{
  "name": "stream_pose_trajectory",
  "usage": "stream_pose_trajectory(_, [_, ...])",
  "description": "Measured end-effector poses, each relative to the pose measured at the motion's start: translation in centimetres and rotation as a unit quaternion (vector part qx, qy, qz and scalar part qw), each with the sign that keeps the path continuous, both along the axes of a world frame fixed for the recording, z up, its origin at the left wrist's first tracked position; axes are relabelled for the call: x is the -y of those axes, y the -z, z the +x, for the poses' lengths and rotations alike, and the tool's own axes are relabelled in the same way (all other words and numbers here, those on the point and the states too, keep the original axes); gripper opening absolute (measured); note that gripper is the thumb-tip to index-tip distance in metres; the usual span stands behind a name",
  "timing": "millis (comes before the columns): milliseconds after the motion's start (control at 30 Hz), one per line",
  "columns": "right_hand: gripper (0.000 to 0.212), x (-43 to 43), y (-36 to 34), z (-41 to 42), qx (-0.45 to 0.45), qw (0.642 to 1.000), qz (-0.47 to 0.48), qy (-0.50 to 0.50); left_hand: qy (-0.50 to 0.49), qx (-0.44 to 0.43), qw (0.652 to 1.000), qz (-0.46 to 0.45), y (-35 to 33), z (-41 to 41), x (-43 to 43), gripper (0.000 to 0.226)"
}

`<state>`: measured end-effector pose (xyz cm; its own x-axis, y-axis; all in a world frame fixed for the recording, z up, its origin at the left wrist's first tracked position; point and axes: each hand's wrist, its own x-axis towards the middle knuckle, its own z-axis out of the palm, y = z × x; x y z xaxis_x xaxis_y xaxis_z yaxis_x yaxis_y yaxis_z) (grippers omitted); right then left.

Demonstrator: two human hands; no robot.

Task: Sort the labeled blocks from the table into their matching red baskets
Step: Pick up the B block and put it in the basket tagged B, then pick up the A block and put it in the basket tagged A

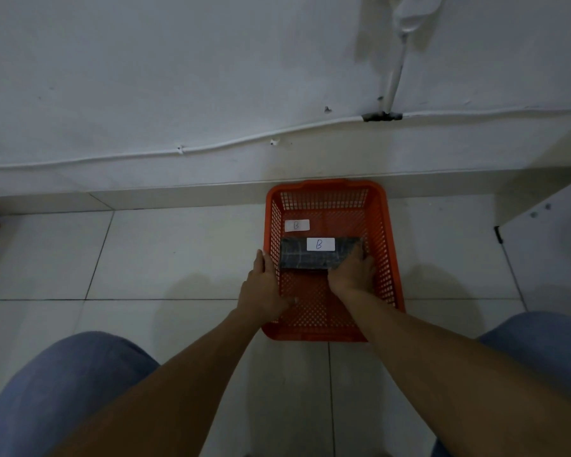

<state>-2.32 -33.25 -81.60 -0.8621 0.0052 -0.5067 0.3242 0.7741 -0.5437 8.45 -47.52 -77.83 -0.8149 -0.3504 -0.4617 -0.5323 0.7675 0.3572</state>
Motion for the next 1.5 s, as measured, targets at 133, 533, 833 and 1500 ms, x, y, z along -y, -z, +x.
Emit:
stream_pose_trajectory(133, [0.09,0.1,0.2,0.3,-0.01,0.999,0.024,-0.042,0.001,-0.002,1.0,-0.003,0.0,0.0,0.0,0.127])
stream_pose_trajectory(533, [0.092,-0.5,0.3,0.2,0.0,0.996,0.028,-0.079,-0.003,0.007,1.0,0.0,-0.3,-0.2,-0.2,0.126])
stream_pose_trajectory(833, [0.087,-2.8,-8.4,0.2,-0.051,0.989,0.064,-0.123,-0.008,0.015,1.0,-0.026,-7.6,-0.5,0.2,0.094])
stream_pose_trajectory(1500, [0.077,-5.9,-65.1,4.0,-0.165,0.97,0.089,-0.156,0.035,-0.009,0.992,-0.12,-63.2,2.6,-1.0,0.087])
